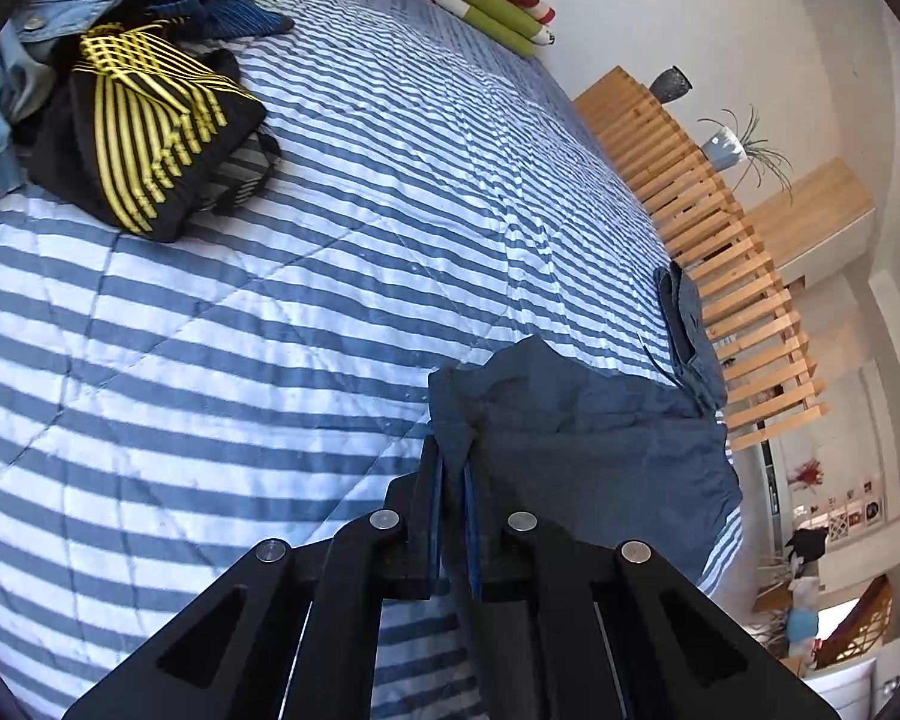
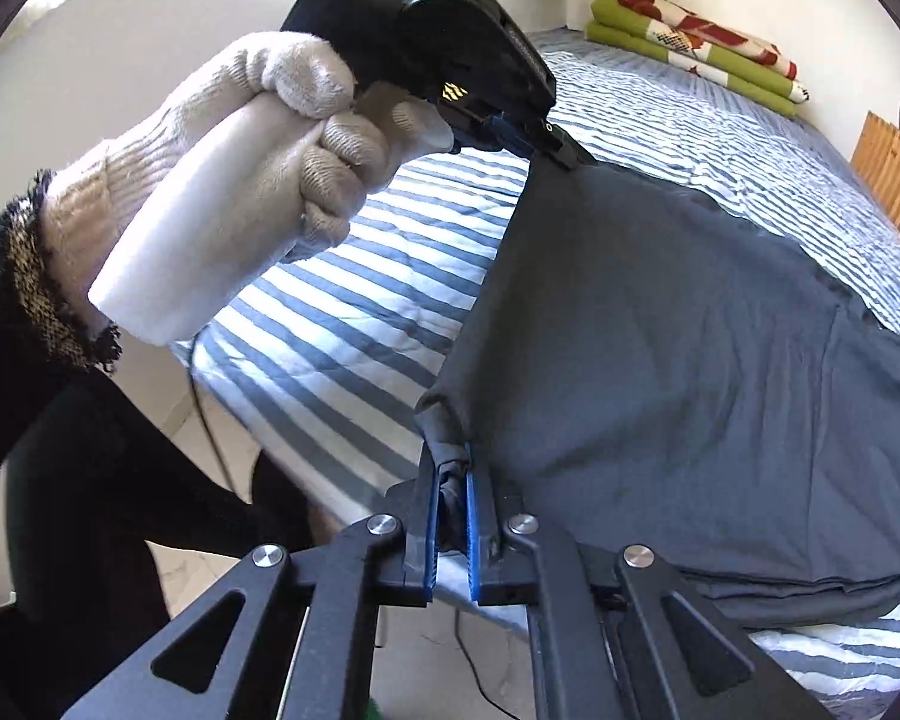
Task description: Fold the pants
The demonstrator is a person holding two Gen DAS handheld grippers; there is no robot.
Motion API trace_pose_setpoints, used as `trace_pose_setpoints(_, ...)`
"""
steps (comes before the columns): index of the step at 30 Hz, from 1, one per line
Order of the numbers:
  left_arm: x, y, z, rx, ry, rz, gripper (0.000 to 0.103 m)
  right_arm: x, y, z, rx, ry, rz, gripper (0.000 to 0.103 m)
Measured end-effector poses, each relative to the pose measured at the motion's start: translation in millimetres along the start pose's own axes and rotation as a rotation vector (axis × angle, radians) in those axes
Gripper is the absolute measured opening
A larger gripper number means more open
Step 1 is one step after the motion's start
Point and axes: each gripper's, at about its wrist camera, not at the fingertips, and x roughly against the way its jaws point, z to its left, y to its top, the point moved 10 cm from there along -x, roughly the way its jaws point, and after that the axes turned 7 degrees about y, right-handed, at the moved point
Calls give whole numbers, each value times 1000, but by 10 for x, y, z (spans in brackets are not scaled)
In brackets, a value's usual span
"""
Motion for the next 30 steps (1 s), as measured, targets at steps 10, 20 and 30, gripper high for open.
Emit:
trace_pose_setpoints(10,1085,-161,651,59,145,-78,6,140,165,877,1,263,-43,6)
trace_pose_setpoints(20,1332,149,-73,-53,196,-115,6,550,353,870,-28,372,-140,6)
trace_pose_setpoints(30,1038,311,-939,-141,196,-87,6,1084,304,191,-167,410,-238,6)
